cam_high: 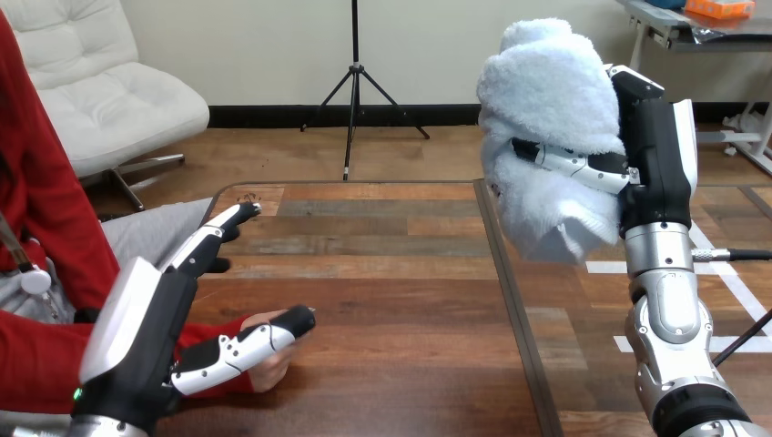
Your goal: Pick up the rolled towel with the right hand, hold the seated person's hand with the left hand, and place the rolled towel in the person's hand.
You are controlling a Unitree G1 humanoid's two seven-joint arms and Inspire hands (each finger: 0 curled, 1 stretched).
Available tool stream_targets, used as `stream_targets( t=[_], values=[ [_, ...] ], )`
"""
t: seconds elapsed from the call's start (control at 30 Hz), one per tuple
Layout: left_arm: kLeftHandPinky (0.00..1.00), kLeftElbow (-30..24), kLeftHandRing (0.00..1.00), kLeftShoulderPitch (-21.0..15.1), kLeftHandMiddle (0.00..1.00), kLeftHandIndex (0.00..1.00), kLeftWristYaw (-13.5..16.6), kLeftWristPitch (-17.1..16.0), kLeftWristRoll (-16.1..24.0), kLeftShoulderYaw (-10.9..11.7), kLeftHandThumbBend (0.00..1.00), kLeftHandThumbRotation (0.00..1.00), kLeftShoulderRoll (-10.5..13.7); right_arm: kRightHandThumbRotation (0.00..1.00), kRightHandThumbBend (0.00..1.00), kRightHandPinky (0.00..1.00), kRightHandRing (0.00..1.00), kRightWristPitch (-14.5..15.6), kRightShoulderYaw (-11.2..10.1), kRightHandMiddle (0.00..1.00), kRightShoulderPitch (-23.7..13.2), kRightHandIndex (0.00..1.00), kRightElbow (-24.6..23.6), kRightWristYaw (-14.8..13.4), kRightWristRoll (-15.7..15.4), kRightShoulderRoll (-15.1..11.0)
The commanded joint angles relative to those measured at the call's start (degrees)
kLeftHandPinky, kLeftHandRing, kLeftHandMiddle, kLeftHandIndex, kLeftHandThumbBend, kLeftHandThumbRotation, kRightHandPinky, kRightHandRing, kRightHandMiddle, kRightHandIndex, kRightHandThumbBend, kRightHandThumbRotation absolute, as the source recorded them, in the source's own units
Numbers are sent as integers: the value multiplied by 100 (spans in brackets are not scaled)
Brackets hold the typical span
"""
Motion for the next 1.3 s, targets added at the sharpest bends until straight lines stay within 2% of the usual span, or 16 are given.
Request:
stream_targets(
  t=[0.0,0.33,0.6,0.83,1.27],
  values=[
    [71,45,85,-332,90,89,325,126,507,69,95,70,172,0,80,25,29,-39,-115,36,-220,41,-181,101,133,-74],
    [70,352,84,-534,89,89,547,163,887,23,95,68,400,0,80,25,29,56,-136,36,-194,41,-222,220,185,-94],
    [73,631,85,-711,89,89,675,162,1039,-18,95,67,553,0,81,25,29,96,-151,36,-183,40,-251,294,215,-108],
    [76,782,86,-853,89,89,717,341,1379,-74,95,65,736,0,81,25,29,103,-163,36,-181,40,-248,318,193,-135],
    [74,980,82,-1069,85,84,785,512,1714,-148,97,52,964,0,81,23,29,161,-144,36,-154,41,-286,315,139,-194]
  ],
)
